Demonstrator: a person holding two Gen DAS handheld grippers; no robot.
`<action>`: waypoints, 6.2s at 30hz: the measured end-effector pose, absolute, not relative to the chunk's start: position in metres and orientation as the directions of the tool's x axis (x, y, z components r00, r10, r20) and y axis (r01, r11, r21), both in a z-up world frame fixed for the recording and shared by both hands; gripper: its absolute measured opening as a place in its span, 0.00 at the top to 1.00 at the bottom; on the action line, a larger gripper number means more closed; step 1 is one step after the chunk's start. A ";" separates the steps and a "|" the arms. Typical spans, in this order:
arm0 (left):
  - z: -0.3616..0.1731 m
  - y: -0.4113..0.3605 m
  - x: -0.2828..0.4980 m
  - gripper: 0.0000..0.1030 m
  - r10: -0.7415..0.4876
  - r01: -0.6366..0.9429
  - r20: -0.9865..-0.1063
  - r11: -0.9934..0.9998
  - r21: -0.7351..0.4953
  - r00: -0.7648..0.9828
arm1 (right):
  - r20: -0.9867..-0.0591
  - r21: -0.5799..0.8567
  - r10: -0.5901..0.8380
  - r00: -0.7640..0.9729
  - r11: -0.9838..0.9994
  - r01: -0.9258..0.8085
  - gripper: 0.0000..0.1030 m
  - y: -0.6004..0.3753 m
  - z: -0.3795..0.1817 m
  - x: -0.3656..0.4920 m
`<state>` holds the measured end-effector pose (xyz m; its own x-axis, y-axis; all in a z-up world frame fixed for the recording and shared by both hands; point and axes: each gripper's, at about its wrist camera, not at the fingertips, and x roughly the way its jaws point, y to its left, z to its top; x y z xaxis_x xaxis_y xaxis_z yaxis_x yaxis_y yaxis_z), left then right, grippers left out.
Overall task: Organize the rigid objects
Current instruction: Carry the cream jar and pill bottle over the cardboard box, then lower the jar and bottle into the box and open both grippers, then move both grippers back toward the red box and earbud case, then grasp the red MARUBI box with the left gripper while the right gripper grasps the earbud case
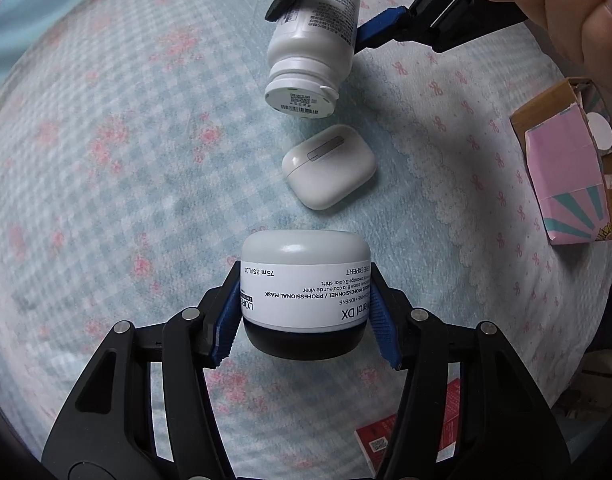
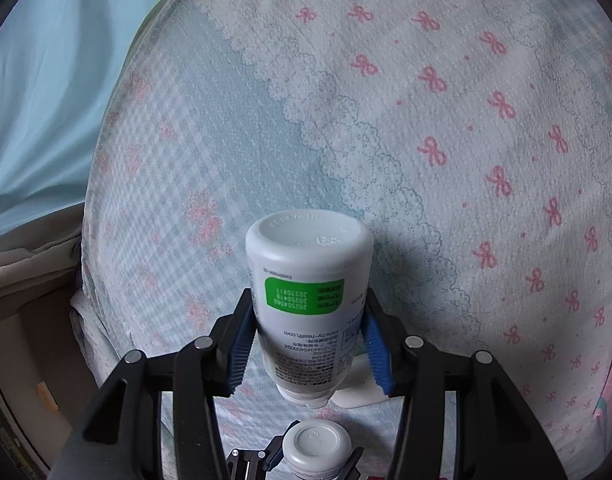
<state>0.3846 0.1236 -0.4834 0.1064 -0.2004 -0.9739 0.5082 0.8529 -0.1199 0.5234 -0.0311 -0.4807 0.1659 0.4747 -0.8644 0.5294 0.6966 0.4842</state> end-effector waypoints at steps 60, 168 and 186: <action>-0.291 -0.186 0.262 0.48 -0.277 0.462 -0.930 0.876 -0.141 0.241 | -0.884 0.436 0.347 0.314 0.854 0.283 0.55 -0.410 -0.278 0.225; -0.521 0.165 0.206 0.32 -0.154 -0.962 -0.983 0.239 -0.132 0.097 | -0.987 -0.045 0.132 0.088 0.301 -0.953 0.05 0.079 -0.484 0.448; -0.532 0.164 0.193 0.60 -0.156 -0.966 -0.979 0.201 -0.161 0.130 | -0.992 -0.118 0.019 0.124 0.201 -0.973 0.58 0.102 -0.522 0.441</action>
